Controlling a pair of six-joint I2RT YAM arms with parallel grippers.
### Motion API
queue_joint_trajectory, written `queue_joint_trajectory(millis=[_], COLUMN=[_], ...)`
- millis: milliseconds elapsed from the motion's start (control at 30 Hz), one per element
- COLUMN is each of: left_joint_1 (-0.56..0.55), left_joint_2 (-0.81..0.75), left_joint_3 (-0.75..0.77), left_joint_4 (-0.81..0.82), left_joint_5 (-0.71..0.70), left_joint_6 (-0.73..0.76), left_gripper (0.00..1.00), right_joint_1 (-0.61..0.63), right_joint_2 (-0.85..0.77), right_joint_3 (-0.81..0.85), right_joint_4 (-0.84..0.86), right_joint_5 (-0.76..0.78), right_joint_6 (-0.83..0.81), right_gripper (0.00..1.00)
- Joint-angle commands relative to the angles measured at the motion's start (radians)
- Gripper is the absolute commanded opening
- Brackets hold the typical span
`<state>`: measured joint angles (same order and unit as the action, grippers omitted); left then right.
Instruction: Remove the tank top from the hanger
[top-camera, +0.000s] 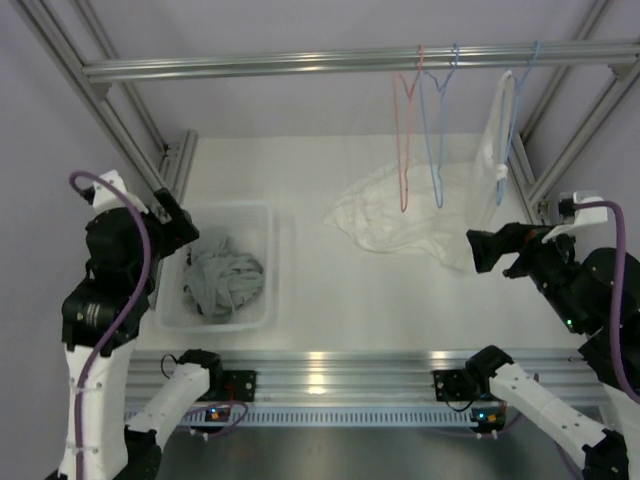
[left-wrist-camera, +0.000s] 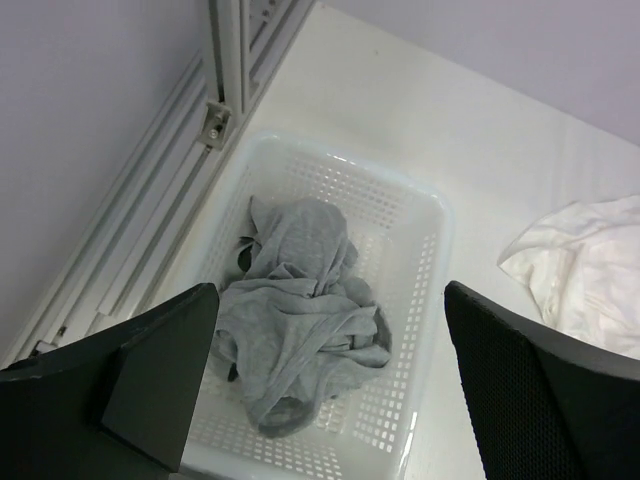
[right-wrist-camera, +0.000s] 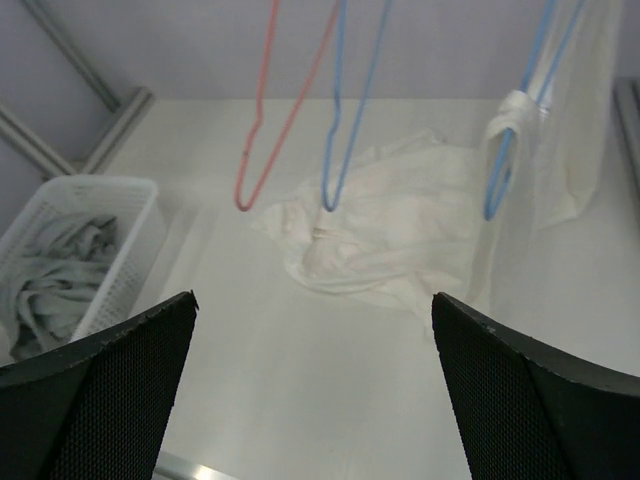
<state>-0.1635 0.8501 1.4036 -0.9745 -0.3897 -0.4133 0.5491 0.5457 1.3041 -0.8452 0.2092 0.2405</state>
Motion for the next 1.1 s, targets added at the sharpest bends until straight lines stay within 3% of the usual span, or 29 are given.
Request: queue_joint_trajectory(millis=[0, 33, 133, 300, 633, 1067], left_joint_1=[0.004, 0.004, 0.004, -0.004, -0.024, -0.034], left_joint_2=[-0.103, -0.126, -0.245, -0.399, -0.467, -0.497], left_joint_3=[0.05, 0.055, 0.054, 0.057, -0.074, -0.12], left_joint_4=[-0.134, -0.156, -0.188, -0.219, -0.227, -0.202], left_joint_5=[-0.003, -0.02, -0.019, 0.0, -0.093, -0.055], left_joint_6=[0.071, 0.083, 0.109, 0.136, 0.126, 0.137], left_gripper=[0.99, 0.99, 0.99, 0.99, 0.99, 0.99], right_joint_1=[0.012, 0.012, 0.011, 0.012, 0.012, 0.012], right_joint_2=[0.075, 0.08, 0.057, -0.012, -0.073, -0.128], right_joint_3=[0.086, 0.098, 0.106, 0.096, 0.043, -0.022], right_joint_4=[-0.156, -0.187, -0.245, -0.282, -0.313, -0.256], right_joint_5=[0.258, 0.348, 0.418, 0.423, 0.412, 0.403], right_joint_6=[-0.041, -0.046, -0.085, -0.11, -0.095, -0.084], right_gripper=[0.99, 0.99, 1.0, 0.99, 0.99, 0.99])
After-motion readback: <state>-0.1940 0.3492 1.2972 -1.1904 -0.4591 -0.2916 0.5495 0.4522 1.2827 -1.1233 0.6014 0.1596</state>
